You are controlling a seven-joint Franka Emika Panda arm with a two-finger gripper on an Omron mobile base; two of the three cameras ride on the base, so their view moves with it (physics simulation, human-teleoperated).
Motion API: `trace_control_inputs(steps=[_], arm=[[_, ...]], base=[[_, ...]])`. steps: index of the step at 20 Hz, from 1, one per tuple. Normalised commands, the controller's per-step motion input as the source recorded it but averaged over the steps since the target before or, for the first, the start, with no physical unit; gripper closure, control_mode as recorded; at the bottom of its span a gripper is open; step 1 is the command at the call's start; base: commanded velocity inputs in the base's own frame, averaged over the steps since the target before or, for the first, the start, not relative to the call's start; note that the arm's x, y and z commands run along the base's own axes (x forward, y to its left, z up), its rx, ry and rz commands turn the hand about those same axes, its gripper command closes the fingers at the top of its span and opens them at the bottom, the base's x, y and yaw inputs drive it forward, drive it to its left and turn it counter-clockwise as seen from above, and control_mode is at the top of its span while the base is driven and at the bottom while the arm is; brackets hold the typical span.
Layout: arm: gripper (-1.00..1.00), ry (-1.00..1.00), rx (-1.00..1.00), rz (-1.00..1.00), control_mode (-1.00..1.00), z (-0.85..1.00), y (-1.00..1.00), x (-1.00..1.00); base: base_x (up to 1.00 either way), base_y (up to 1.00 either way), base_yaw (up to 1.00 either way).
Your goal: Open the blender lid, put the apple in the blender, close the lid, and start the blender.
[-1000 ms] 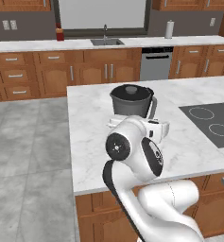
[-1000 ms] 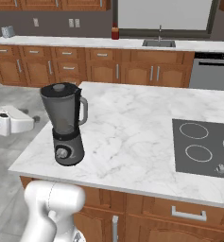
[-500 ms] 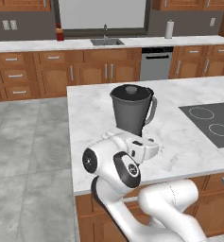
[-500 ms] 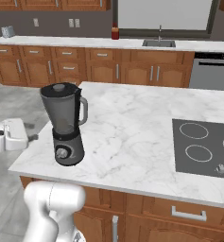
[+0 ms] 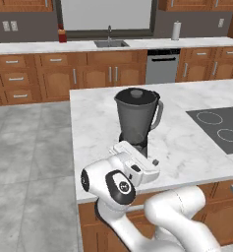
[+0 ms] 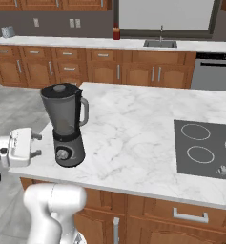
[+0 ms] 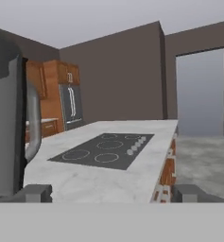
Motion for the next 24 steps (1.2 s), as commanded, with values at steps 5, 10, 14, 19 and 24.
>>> trace_control_inputs(steps=[5, 10, 14, 19, 24], arm=[[-1.00, -0.11, 0.00, -0.04, -1.00, -0.01, -0.35, 0.00], [-1.00, -0.04, 0.00, -0.01, -1.00, -0.36, -0.14, 0.00], [-1.00, 0.00, 0.00, 0.00, -1.00, -0.40, 0.00, 0.08], [-1.00, -0.03, 0.00, 0.00, -1.00, -0.14, 0.00, 0.17], [-1.00, -0.07, 0.00, 0.00, -1.00, -0.05, 0.00, 0.13]], base=[[0.00, 0.00, 0.00], [0.00, 0.00, 0.00], [0.00, 0.00, 0.00], [0.00, 0.00, 0.00], [0.00, 0.00, 0.00]])
